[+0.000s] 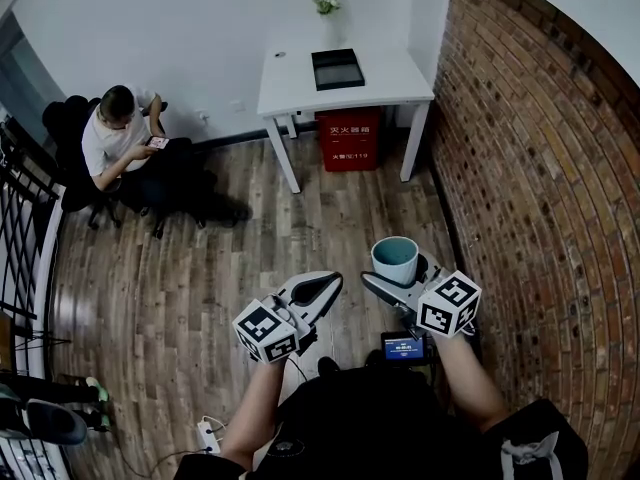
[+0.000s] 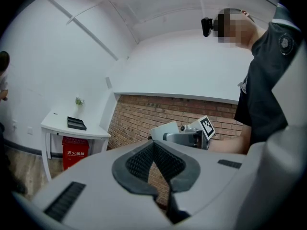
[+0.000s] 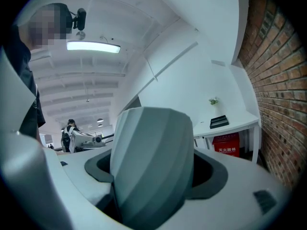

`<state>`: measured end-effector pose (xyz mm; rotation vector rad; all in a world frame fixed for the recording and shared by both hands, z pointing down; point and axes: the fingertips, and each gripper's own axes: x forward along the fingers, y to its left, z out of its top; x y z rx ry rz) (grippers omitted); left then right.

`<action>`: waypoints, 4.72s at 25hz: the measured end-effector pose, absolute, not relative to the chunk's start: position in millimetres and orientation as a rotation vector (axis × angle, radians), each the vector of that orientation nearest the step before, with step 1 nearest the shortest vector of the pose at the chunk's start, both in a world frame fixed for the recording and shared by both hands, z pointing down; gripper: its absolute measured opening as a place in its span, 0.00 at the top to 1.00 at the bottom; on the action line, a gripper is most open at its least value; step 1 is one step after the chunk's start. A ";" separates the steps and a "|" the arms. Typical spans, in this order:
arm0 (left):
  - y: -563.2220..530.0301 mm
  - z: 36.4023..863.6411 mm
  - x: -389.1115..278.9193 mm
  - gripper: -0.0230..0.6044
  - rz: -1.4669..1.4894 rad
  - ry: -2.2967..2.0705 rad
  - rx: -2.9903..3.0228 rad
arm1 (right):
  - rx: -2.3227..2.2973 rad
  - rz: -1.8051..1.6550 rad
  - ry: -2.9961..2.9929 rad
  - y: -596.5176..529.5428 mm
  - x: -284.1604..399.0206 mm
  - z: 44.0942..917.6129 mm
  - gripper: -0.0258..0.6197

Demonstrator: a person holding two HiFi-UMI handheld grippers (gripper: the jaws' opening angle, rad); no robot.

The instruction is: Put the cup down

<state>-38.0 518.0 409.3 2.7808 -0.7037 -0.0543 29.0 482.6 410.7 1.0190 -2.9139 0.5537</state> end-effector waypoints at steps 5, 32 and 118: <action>520.2 410.1 -37.5 0.95 -0.050 -0.695 2.788 | 1.029 0.549 -2.911 484.4 29.6 410.1 0.33; 509.1 419.8 0.5 0.95 -0.029 -0.707 2.762 | 1.062 0.591 -2.911 473.7 78.8 422.7 0.33; -338.5 472.1 -22.4 0.95 0.093 -0.735 2.652 | 1.113 0.826 -2.825 -377.9 55.4 464.1 0.33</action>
